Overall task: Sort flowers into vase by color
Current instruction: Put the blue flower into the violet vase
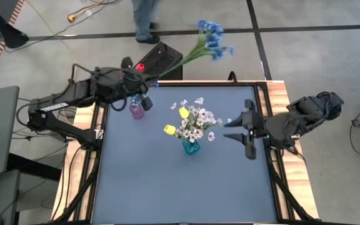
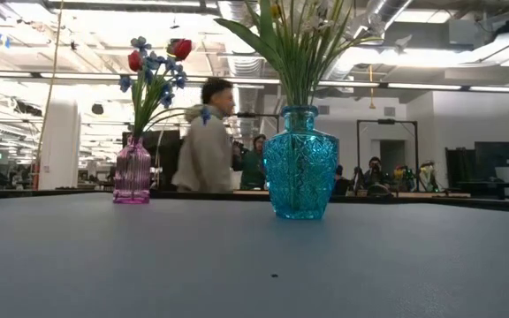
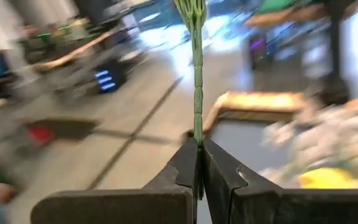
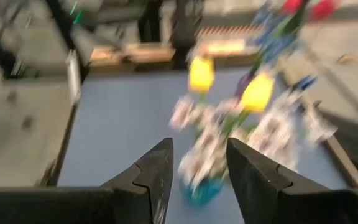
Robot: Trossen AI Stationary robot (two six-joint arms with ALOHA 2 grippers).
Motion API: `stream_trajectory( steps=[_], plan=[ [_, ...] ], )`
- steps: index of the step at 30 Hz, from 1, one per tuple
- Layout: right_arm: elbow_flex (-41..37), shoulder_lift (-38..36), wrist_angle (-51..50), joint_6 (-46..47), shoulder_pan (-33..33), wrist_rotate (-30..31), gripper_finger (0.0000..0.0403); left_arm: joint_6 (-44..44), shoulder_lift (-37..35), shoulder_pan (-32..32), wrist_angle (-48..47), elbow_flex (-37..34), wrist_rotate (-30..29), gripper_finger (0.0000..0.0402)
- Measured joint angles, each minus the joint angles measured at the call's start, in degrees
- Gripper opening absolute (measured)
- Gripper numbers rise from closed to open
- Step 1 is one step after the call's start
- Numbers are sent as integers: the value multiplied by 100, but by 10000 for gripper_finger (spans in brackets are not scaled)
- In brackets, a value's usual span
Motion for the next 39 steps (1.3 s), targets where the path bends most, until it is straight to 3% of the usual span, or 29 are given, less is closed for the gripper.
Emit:
stream_trajectory(
  steps=[6,9,18,21,27,34,39],
  plan=[
    [4,142,1383,-966,-733,173,175,-288,9,-4,754,27,1854,0],
    [7,198,1987,-1350,-1190,41,177,-303,9,-35,1255,24,2444,0],
    [4,395,2667,-1766,-1960,-1501,202,-40,-723,-305,1644,-101,2356,0],
    [7,576,3595,-2270,-1976,-1935,209,-71,-963,-457,1943,-509,2374,0],
    [7,1103,5294,-3194,-2032,-1973,212,-443,-1074,-659,3500,-1728,2608,0],
    [4,1521,5867,-3117,-2231,-2262,212,-886,-956,-773,5613,-2869,2643,0],
    [4,1683,6052,-2936,-2327,-2441,212,-1147,-887,-815,6102,-3230,2562,0]
  ],
)
